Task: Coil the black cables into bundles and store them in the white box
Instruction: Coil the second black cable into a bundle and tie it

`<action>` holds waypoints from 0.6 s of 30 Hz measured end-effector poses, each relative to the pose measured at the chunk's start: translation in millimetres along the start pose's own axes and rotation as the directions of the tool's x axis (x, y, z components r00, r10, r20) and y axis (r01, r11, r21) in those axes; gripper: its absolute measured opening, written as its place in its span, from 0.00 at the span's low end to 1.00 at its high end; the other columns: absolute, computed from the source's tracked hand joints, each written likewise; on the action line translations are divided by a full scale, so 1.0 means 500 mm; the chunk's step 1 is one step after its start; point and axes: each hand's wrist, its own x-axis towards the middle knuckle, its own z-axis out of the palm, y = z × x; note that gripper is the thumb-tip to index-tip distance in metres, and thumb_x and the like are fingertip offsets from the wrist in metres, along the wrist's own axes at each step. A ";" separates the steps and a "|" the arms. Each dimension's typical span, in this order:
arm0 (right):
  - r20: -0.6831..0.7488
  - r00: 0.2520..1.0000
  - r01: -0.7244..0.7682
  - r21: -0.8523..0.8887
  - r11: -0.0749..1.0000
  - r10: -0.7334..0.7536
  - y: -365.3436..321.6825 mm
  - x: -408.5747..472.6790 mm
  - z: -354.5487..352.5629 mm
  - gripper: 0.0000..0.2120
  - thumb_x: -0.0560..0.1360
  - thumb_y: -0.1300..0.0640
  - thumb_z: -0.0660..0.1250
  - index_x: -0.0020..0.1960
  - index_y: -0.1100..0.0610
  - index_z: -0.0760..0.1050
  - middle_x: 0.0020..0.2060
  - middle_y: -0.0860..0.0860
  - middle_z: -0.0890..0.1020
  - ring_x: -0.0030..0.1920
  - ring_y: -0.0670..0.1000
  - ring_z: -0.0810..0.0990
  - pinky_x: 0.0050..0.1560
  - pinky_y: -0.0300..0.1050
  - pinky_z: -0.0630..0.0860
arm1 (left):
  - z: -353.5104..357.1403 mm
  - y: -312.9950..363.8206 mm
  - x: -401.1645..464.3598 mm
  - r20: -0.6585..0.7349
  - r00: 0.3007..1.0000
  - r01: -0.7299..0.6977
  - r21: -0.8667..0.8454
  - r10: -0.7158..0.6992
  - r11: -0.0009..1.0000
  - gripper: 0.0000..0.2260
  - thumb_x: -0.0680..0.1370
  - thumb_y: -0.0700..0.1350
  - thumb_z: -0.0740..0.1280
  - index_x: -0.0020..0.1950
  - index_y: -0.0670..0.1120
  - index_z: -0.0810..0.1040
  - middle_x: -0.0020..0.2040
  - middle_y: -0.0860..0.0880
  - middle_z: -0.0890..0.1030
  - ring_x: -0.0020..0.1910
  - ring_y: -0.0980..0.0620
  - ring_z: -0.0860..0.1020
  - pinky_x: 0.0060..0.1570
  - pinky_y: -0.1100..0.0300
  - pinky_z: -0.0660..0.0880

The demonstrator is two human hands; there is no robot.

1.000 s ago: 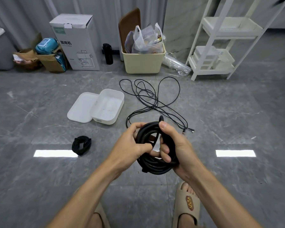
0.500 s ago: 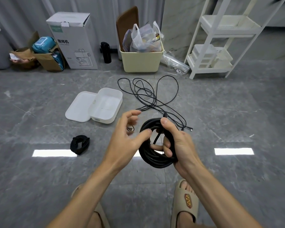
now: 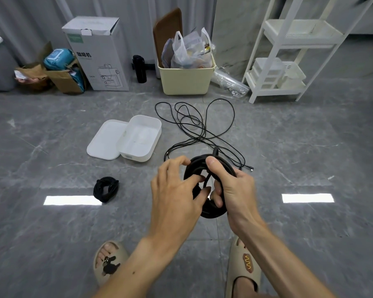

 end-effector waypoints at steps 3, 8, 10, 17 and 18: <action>0.032 0.999 0.008 0.013 1.000 -0.009 -0.005 0.000 -0.003 0.17 0.64 0.40 0.77 0.28 0.51 0.77 0.21 0.52 0.67 0.19 0.50 0.63 0.23 0.39 0.64 | 0.000 0.004 0.004 0.011 0.999 0.038 -0.002 -0.038 0.999 0.02 0.73 0.50 0.75 0.44 0.54 0.84 0.63 0.54 0.68 0.66 0.52 0.61 0.60 0.58 0.54; 0.067 0.990 0.127 -0.085 0.988 -0.122 -0.008 0.002 -0.005 0.17 0.70 0.44 0.77 0.28 0.49 0.77 0.20 0.48 0.70 0.18 0.48 0.66 0.22 0.38 0.66 | 0.003 0.010 0.006 0.129 0.974 0.217 -0.308 -0.185 0.926 0.03 0.77 0.52 0.71 0.45 0.55 0.83 0.58 0.65 0.59 0.62 0.62 0.58 0.63 0.60 0.56; 0.051 0.988 0.152 -0.102 0.983 -0.148 -0.008 0.003 -0.005 0.15 0.69 0.45 0.76 0.29 0.50 0.78 0.20 0.46 0.72 0.18 0.47 0.67 0.21 0.37 0.65 | -0.002 0.015 0.011 0.195 0.955 0.280 -0.359 -0.222 0.890 0.04 0.78 0.51 0.70 0.42 0.56 0.81 0.60 0.62 0.60 0.62 0.62 0.59 0.68 0.56 0.60; 0.040 0.983 0.183 -0.167 0.969 -0.179 -0.007 0.007 -0.002 0.14 0.71 0.47 0.77 0.33 0.54 0.79 0.19 0.46 0.72 0.18 0.47 0.68 0.21 0.35 0.65 | -0.012 0.012 0.002 0.069 0.996 0.057 -0.066 -0.052 0.996 0.05 0.80 0.52 0.65 0.48 0.53 0.80 0.57 0.57 0.62 0.55 0.59 0.58 0.51 0.61 0.52; 0.045 0.985 0.172 -0.157 0.973 -0.167 -0.009 0.008 -0.003 0.15 0.72 0.47 0.77 0.30 0.52 0.78 0.19 0.46 0.71 0.18 0.47 0.67 0.21 0.36 0.65 | -0.014 0.013 0.001 0.037 0.999 0.030 -0.040 -0.028 0.999 0.05 0.80 0.51 0.66 0.48 0.53 0.80 0.56 0.57 0.62 0.53 0.59 0.57 0.50 0.61 0.52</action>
